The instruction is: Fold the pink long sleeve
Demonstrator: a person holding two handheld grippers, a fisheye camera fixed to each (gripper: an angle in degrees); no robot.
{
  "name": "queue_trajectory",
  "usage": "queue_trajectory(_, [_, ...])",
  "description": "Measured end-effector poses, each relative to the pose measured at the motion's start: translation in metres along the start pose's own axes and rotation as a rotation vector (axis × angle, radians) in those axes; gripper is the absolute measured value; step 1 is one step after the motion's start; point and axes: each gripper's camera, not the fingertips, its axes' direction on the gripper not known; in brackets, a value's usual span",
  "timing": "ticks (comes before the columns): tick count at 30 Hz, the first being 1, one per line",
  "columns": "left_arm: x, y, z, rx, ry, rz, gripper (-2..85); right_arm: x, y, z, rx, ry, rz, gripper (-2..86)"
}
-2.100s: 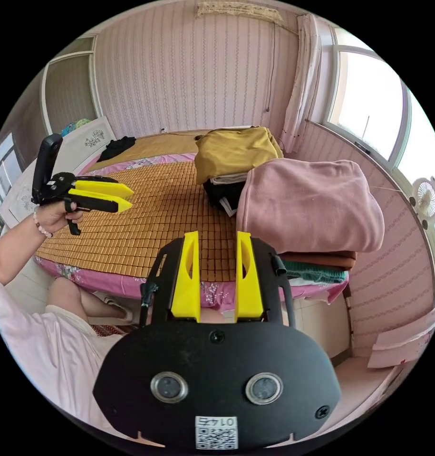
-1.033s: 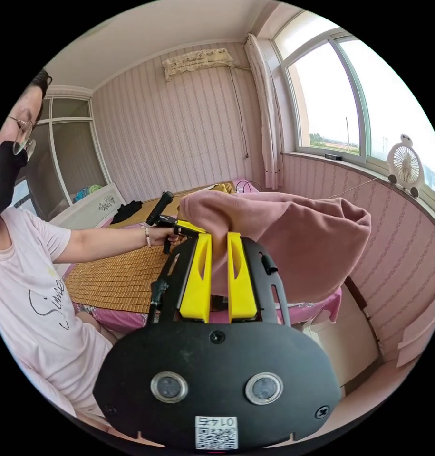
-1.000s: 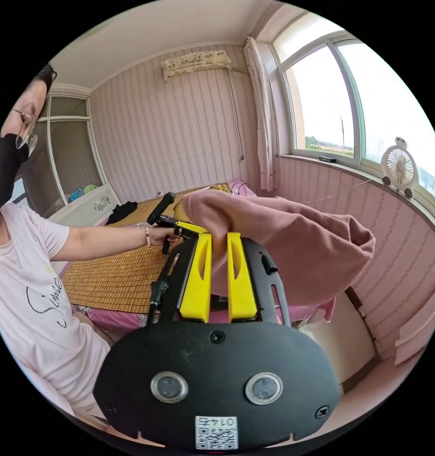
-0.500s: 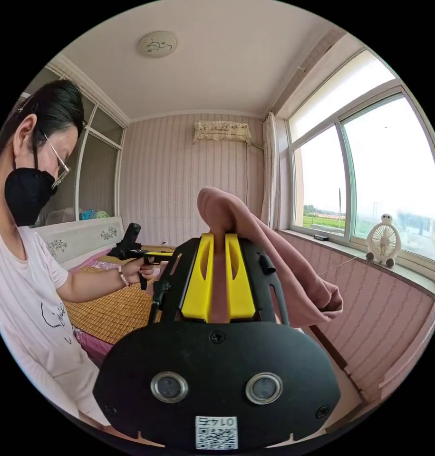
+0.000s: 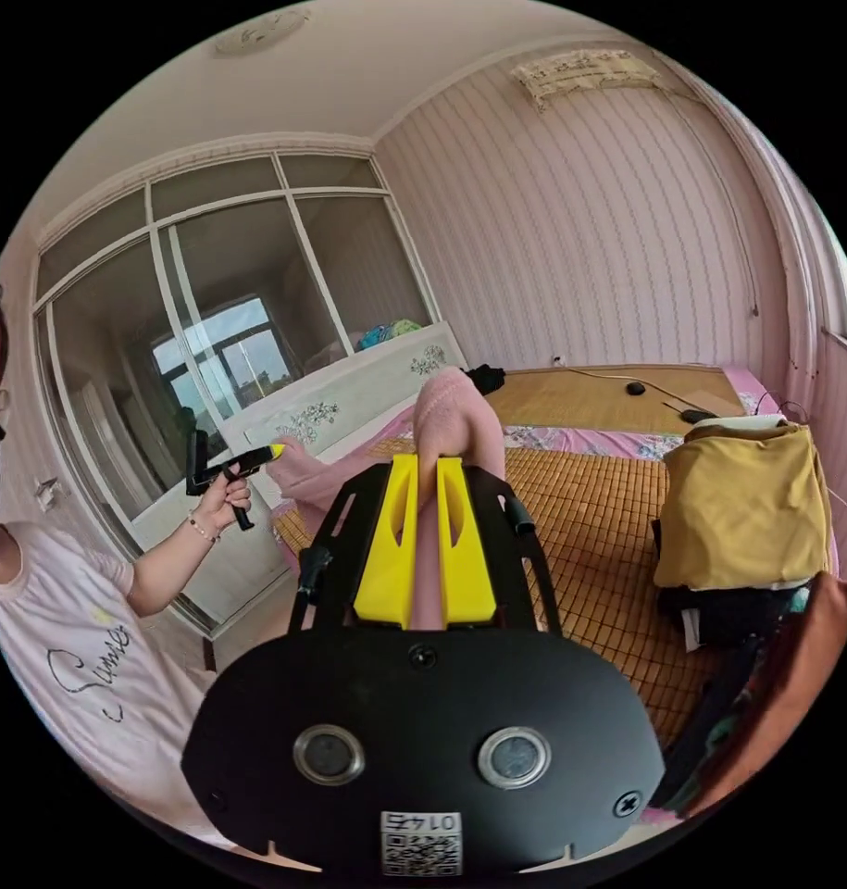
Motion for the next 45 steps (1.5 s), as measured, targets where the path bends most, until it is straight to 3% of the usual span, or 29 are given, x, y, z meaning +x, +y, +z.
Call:
queue_trajectory(2, [-0.026, -0.024, -0.016, 0.047, -0.065, -0.011, -0.9, 0.012, -0.072, 0.066, -0.031, -0.006, 0.031, 2.1])
queue_trajectory(5, [-0.038, -0.063, -0.044, 0.123, -0.169, 0.105, -0.9, 0.008, -0.149, 0.095, 0.057, -0.067, 0.018, 2.6])
queue_trajectory(8, [-0.070, -0.075, -0.061, 0.138, -0.140, 0.079, -0.9, 0.002, -0.183, 0.113, 0.073, -0.077, 0.010, 3.3])
queue_trajectory(13, [-0.135, 0.006, -0.027, -0.143, -0.205, 0.021, -0.7, 0.012, -0.139, 0.170, -0.164, -0.014, 0.085, 1.8])
queue_trajectory(17, [-0.216, 0.128, 0.038, -0.470, -0.177, -0.265, -0.6, 0.049, -0.040, 0.227, -0.554, 0.080, 0.370, 0.1])
queue_trajectory(20, [-0.243, 0.180, 0.061, -0.617, -0.223, -0.367, -0.6, 0.053, -0.010, 0.230, -0.686, 0.129, 0.509, 0.0])
queue_trajectory(24, [-0.249, 0.188, 0.067, -0.650, -0.220, -0.304, -0.5, 0.051, -0.043, 0.219, -0.665, 0.120, 0.568, 1.2])
queue_trajectory(29, [-0.258, 0.182, 0.071, -0.682, -0.214, -0.298, -0.3, 0.052, -0.150, 0.253, -0.672, 0.224, 0.475, 11.3])
queue_trajectory(34, [-0.257, 0.180, 0.075, -0.703, -0.225, -0.267, -0.3, 0.036, -0.214, 0.316, -0.903, 0.241, 0.372, 4.6])
queue_trajectory(37, [-0.258, 0.178, 0.076, -0.703, -0.232, -0.261, -0.3, 0.020, -0.239, 0.303, -0.903, 0.235, 0.300, 2.7])
queue_trajectory(41, [-0.252, 0.178, 0.067, -0.685, -0.229, -0.236, -0.3, -0.016, -0.257, 0.223, -0.803, 0.098, 0.318, 2.3])
queue_trajectory(45, [-0.233, 0.197, 0.069, -0.804, -0.110, -0.200, 0.5, -0.048, -0.253, 0.180, -0.884, 0.121, 0.286, 2.8])
